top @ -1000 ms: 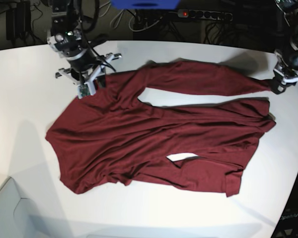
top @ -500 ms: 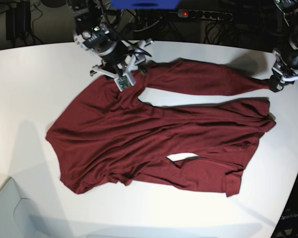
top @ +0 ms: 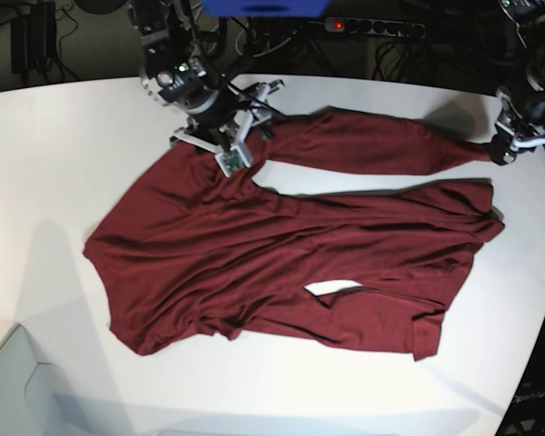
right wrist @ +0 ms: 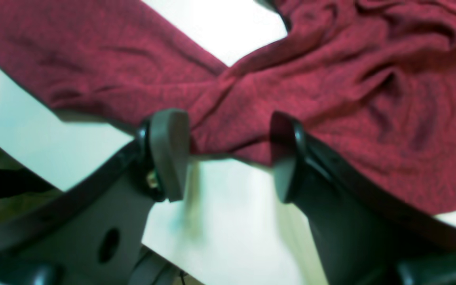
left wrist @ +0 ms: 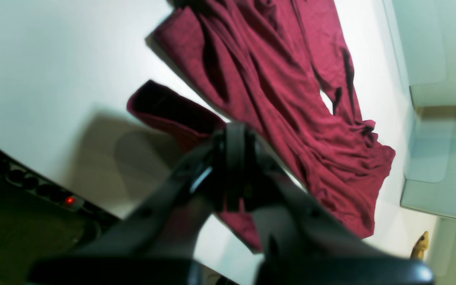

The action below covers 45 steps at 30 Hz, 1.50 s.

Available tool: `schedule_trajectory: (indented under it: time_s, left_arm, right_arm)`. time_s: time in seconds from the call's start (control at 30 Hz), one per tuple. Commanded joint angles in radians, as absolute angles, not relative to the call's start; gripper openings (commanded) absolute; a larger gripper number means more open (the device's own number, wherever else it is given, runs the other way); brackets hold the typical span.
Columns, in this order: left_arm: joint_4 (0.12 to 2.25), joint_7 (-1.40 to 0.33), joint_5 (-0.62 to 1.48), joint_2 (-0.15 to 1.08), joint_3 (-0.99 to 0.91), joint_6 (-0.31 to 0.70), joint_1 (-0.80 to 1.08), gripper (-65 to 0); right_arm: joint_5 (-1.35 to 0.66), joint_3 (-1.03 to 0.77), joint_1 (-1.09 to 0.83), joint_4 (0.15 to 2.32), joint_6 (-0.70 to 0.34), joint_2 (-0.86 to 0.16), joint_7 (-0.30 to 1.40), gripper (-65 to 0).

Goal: Layout the t-shirt on the table in an organized manner, then fold the t-shirt properly
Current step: 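Move the right gripper to the shirt shoulder and grasp the fabric, then grasp the sleeve cuff with the left gripper while the right holds the shoulder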

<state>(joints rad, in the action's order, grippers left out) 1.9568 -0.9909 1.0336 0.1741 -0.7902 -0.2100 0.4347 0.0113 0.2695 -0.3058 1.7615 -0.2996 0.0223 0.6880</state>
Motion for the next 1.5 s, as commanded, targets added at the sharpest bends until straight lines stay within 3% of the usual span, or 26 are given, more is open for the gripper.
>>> schedule_trajectory:
  time_s: [0.0,0.67,1.03,1.47]
  left_arm:
    - [1.972,-0.992,1.061,0.186,-0.796,-0.236,0.430,-65.0]
    - [1.951,-0.997,1.061,0.185,-0.794,-0.237,0.392,-65.0]
    - [1.945,-0.997,1.061,0.185,-0.794,-0.239,0.381,-65.0]
    - [1.945,-0.997,1.061,0.185,-0.794,-0.239,0.381,-65.0]
  right_arm:
    - [-0.005,0.288,-0.303,1.779,-0.306,0.036,0.667,-32.7]
    - [-0.001,0.329,-0.277,1.728,-0.306,0.039,0.667,-33.5]
    - [-0.001,0.329,-0.272,1.693,-0.306,0.039,0.665,-48.5]
    - [-0.002,0.334,-0.283,1.742,-0.306,0.035,0.674,-48.5]
